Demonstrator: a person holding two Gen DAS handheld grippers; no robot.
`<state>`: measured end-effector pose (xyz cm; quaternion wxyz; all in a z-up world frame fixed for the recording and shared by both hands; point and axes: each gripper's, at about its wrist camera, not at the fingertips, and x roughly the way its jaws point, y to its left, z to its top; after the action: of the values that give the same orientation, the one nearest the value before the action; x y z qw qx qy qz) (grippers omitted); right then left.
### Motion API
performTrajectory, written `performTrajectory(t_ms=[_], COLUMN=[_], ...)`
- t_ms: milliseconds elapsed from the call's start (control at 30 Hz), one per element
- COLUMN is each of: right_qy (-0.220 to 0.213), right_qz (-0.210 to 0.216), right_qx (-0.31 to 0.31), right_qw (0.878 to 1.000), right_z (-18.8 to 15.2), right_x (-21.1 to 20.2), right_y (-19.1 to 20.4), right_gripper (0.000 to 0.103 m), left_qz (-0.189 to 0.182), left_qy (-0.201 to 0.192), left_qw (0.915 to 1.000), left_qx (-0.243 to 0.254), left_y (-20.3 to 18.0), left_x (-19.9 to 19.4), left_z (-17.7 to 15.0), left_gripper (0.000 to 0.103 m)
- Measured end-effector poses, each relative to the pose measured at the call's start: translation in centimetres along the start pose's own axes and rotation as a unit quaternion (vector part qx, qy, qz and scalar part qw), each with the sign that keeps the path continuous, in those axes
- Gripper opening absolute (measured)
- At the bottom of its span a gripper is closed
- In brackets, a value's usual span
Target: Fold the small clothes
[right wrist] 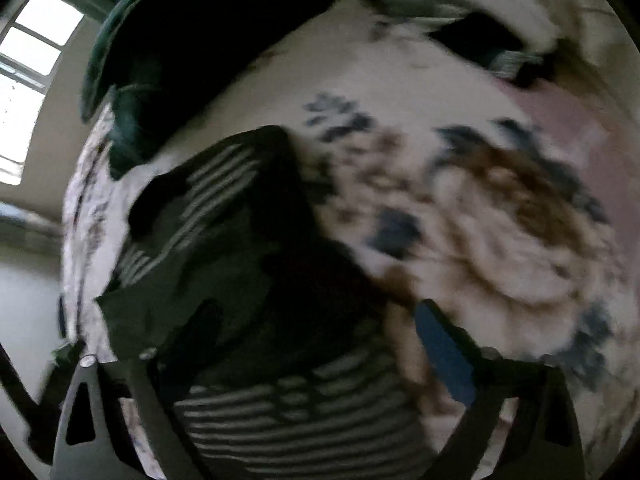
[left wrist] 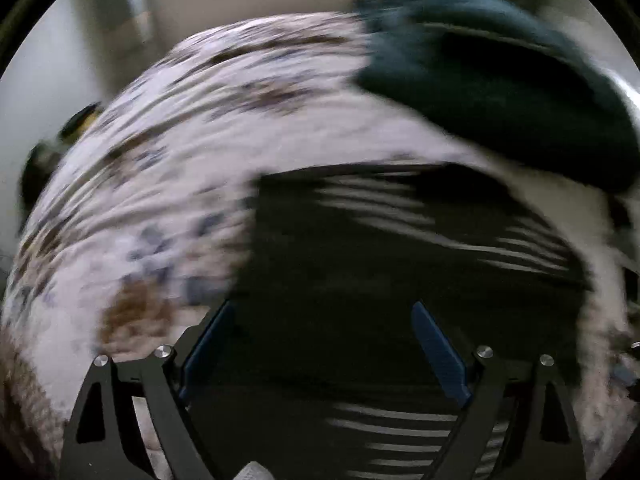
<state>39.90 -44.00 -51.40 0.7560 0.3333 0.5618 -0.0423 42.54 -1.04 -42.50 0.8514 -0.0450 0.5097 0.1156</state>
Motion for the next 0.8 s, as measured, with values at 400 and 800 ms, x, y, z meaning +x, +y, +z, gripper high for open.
performTrajectory(t_ms=[400, 800], right_qy=[0.012, -0.005], right_qz=[-0.074, -0.160], right_qx=[-0.030, -0.032], right_qw=[0.997, 0.987], right_z=[0.5, 1.5], right_x=[5.8, 4.4], right_y=[6.3, 3.3], right_gripper=[0.004, 0.003], left_qz=[0.070, 0.058], left_qy=[0.039, 0.040], left_qw=[0.9948, 0.9967], left_qx=[-0.063, -0.041], left_y=[7.1, 5.2], left_x=[7.4, 11.8], left_z=[2.1, 6.7], left_gripper=[0.090, 0.090])
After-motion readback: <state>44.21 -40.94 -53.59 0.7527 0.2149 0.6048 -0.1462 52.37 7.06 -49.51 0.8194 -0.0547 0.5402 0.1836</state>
